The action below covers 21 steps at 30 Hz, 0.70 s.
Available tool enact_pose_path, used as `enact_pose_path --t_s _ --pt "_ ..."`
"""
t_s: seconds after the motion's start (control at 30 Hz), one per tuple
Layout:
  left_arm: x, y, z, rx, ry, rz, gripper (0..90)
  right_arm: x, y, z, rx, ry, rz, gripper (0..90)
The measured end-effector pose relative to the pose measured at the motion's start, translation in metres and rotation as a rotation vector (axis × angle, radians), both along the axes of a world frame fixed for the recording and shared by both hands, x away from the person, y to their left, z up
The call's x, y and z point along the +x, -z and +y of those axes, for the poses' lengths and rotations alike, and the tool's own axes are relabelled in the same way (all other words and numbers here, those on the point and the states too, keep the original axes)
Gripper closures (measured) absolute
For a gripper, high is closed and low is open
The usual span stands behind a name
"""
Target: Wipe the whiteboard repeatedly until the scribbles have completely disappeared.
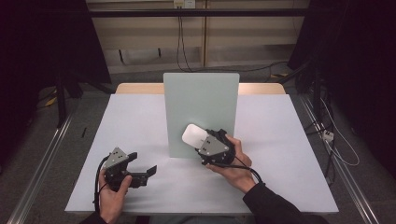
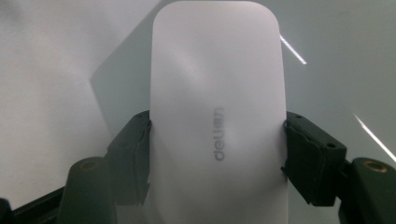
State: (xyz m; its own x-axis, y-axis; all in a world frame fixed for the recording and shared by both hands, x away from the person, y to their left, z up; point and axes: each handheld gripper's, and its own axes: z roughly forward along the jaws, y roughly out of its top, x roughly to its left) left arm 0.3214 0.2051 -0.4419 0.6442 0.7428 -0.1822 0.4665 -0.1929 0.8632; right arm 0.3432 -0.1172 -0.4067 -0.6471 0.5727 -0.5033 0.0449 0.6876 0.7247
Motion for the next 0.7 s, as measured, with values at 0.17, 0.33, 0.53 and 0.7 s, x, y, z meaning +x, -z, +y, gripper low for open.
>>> enact_pose_path --t_s 0.17,0.33,0.53,0.7 --pt "0.0 0.0 0.0 -0.004 -0.003 -0.001 4.4 0.002 -0.008 -0.011 0.05 0.033 -0.01 31.7" --pt "0.0 0.0 0.0 -0.003 -0.001 -0.001 4.4 -0.001 0.002 -0.002 0.033 0.013 0.001 31.6" --pt "0.0 0.0 0.001 0.0 0.001 -0.002 4.4 -0.003 0.016 0.011 0.019 -0.031 0.045 31.7" --pt "0.0 -0.001 0.001 0.006 0.005 -0.006 4.4 -0.003 0.024 0.019 0.021 -0.062 0.095 31.6"
